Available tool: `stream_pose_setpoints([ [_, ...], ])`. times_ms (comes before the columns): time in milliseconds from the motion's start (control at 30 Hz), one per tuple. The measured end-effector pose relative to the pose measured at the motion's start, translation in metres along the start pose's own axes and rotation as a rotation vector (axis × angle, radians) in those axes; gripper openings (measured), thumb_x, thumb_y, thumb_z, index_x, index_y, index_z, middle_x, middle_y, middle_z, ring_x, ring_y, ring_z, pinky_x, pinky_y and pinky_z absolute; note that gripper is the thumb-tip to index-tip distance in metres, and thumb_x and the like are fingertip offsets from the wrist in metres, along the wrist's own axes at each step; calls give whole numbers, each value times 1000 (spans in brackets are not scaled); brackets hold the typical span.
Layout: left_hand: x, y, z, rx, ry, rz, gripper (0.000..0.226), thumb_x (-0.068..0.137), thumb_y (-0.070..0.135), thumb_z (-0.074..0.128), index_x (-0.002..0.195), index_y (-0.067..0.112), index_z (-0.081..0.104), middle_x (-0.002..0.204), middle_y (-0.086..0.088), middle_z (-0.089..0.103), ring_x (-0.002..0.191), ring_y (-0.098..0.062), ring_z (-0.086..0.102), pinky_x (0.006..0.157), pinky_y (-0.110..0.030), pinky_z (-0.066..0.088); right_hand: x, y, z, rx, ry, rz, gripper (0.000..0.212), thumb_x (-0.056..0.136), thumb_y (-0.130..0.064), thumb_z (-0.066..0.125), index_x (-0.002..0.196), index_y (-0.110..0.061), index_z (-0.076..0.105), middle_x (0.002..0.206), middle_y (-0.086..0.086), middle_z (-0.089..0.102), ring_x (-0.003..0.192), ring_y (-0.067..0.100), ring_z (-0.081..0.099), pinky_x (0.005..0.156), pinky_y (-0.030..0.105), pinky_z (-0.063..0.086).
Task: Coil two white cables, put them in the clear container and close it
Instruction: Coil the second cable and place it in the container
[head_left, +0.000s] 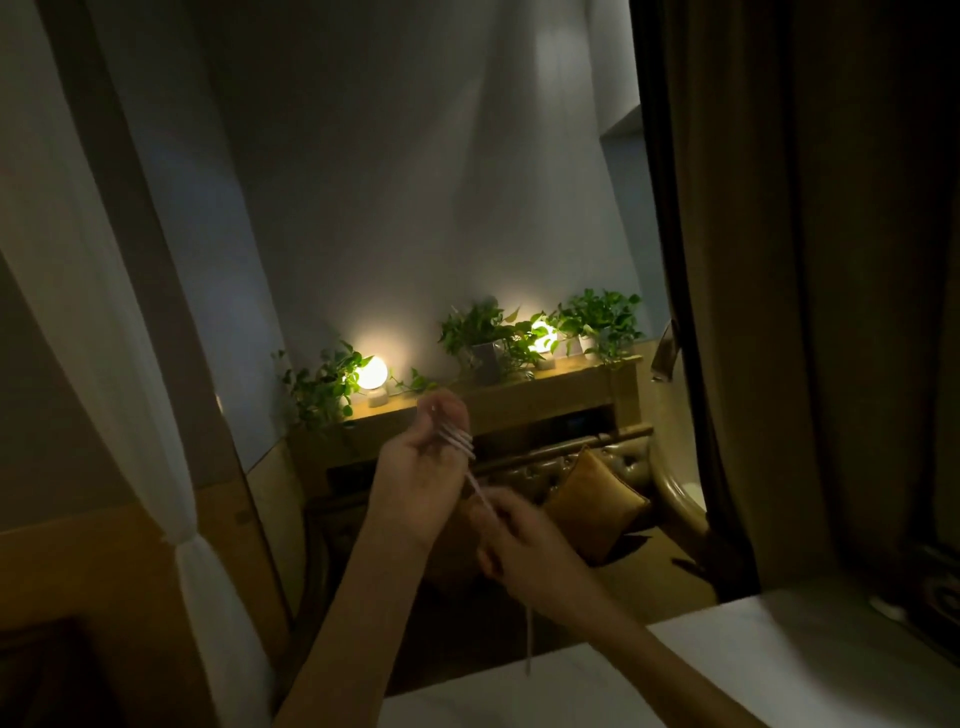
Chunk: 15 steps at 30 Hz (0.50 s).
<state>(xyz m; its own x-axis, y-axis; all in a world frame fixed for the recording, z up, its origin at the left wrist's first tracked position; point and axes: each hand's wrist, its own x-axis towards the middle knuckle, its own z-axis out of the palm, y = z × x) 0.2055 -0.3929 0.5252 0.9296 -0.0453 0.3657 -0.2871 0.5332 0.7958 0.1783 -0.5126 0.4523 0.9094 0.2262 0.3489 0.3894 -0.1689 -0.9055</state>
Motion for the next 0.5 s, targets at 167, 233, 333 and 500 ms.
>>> stream_pose_setpoints([
  [167,3,-35,-20,642,-10,206,19,100,15,38,106,3,52,78,-15,61,67,-17,61,63,-24,51,-41,-28,-24,-105,-457,170,23,98,-36,48,113,-25,63,66,-5,58,52,3,51,48,18,42],
  [233,-1,-38,-33,705,-149,207,22,99,19,40,103,4,54,71,-14,60,64,-24,57,62,-31,49,-50,-37,-40,-365,-371,39,22,97,-36,50,110,-26,64,78,-2,66,62,6,60,60,24,50],
  [333,-6,-30,-42,273,-123,36,27,99,21,40,103,1,57,65,-6,58,61,-19,57,57,-28,51,-64,-51,-60,-480,-383,-43,18,96,-34,53,109,-30,64,91,1,69,76,7,64,74,27,54],
  [500,0,-6,-50,-274,72,-145,23,99,14,36,109,2,53,72,-2,61,64,-11,63,63,-25,55,-78,-64,-77,-574,-317,-106,15,95,-37,51,107,-40,59,93,-4,65,83,7,63,68,22,53],
])
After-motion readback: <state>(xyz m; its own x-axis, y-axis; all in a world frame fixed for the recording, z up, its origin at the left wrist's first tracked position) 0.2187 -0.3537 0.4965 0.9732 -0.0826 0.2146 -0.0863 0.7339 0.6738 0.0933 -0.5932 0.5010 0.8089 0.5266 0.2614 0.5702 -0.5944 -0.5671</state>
